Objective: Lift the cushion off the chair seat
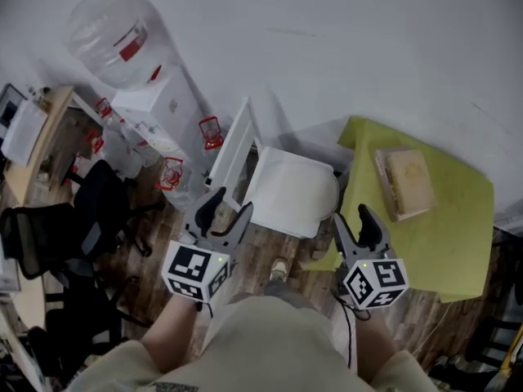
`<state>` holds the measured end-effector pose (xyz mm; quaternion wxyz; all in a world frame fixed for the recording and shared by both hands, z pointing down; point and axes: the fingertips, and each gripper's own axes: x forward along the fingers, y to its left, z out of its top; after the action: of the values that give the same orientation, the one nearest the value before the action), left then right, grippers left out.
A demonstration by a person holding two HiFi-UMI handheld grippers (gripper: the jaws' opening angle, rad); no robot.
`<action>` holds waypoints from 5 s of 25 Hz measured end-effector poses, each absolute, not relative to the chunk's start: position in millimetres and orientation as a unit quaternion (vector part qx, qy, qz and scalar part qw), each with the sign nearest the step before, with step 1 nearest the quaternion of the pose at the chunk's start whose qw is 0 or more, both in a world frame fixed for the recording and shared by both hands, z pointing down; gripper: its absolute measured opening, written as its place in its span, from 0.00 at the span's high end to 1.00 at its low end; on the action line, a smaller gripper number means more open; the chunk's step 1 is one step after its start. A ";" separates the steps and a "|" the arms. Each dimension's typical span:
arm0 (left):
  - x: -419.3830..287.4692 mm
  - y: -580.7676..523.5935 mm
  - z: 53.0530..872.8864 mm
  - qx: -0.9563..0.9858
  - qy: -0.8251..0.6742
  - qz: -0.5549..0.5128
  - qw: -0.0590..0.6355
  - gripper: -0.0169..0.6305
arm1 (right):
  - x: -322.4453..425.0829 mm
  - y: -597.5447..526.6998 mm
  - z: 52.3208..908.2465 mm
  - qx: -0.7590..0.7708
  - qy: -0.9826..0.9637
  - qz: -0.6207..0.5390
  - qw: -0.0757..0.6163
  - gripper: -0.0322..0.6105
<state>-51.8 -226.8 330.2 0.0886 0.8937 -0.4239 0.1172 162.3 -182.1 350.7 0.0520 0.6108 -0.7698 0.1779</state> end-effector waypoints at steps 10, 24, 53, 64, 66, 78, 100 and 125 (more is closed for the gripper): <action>-8.7 -301.4 417.9 0.889 -0.393 0.173 0.159 0.59 | 196.3 -243.8 428.0 0.640 -0.728 0.232 0.081 0.52; 27.1 -366.6 561.1 0.879 -0.326 0.261 0.230 0.51 | 202.3 -297.2 542.5 0.678 -0.649 0.332 0.094 0.52; 23.1 -447.8 841.6 0.819 -0.322 0.343 0.328 0.50 | 236.1 -326.0 819.7 0.737 -0.495 0.446 0.116 0.47; -2.8 -437.9 935.5 0.773 -0.364 0.352 0.382 0.49 | 279.5 -299.6 922.6 0.761 -0.438 0.467 0.105 0.35; -3.4 -438.0 948.1 0.768 -0.369 0.353 0.387 0.48 | 285.8 -295.3 934.2 0.766 -0.428 0.469 0.102 0.33; -2.2 -423.1 994.9 0.742 -0.373 0.340 0.442 0.44 | 305.4 -281.9 993.7 0.753 -0.409 0.513 0.048 0.30; -8.7 -432.3 957.4 0.747 -0.384 0.328 0.434 0.86 | 272.7 -295.6 940.1 0.749 -0.465 0.459 0.109 0.84; -34.0 -440.1 706.8 0.792 -0.385 0.292 0.372 0.85 | 232.9 -300.4 677.4 0.776 -0.493 0.374 0.120 0.84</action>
<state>-34.0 -440.1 706.8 0.3721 0.7925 -0.3849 0.2922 232.9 -300.4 677.4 0.1196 0.7764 -0.4930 0.3740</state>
